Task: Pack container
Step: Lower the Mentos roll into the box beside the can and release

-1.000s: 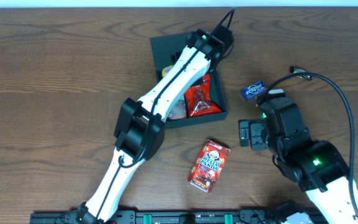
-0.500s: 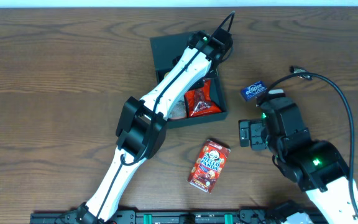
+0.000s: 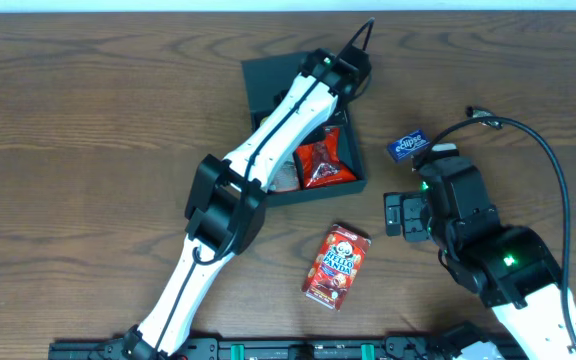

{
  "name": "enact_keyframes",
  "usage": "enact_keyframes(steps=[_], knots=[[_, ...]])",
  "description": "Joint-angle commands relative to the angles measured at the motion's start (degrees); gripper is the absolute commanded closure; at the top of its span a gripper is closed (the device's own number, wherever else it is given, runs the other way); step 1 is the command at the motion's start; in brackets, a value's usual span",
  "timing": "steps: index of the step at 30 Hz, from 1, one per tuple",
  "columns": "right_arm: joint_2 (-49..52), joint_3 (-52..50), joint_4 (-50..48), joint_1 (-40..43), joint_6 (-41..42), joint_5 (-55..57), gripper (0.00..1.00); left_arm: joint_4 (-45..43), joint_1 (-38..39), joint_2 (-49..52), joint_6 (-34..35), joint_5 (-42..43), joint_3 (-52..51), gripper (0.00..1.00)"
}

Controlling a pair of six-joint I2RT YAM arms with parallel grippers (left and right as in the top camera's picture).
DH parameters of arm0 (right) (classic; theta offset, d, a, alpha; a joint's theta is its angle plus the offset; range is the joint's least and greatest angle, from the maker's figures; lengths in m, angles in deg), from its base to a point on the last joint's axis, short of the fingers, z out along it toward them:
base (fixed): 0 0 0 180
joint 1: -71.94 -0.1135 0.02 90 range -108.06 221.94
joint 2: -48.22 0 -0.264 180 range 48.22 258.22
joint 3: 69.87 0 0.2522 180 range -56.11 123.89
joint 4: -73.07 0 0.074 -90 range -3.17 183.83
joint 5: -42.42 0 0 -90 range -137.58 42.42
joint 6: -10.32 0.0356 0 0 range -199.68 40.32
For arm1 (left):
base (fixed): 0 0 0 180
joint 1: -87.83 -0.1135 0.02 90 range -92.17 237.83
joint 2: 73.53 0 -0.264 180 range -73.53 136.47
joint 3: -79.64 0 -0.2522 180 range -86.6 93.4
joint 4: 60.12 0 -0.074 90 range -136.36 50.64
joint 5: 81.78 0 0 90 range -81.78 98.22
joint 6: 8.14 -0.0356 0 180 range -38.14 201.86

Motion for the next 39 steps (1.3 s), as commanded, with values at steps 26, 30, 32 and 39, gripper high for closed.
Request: enact_keyframes(steps=[26,30,32,39], knots=[[0.1,0.0,0.2,-0.5,0.3,0.6,0.01,0.2,-1.3,0.0,2.7,0.0,1.3,0.05],[0.1,0.0,0.2,-0.5,0.3,0.6,0.01,-0.5,-1.3,-0.2,2.7,-1.3,1.3,0.05],[0.1,0.0,0.2,-0.5,0.3,0.6,0.01,-1.6,-1.1,-0.8,3.2,-1.9,1.4,0.05],[-0.2,0.0,-0.5,-0.5,0.3,1.2,0.01,-2.6,0.3,-6.7,4.3,-1.8,3.9,0.05]])
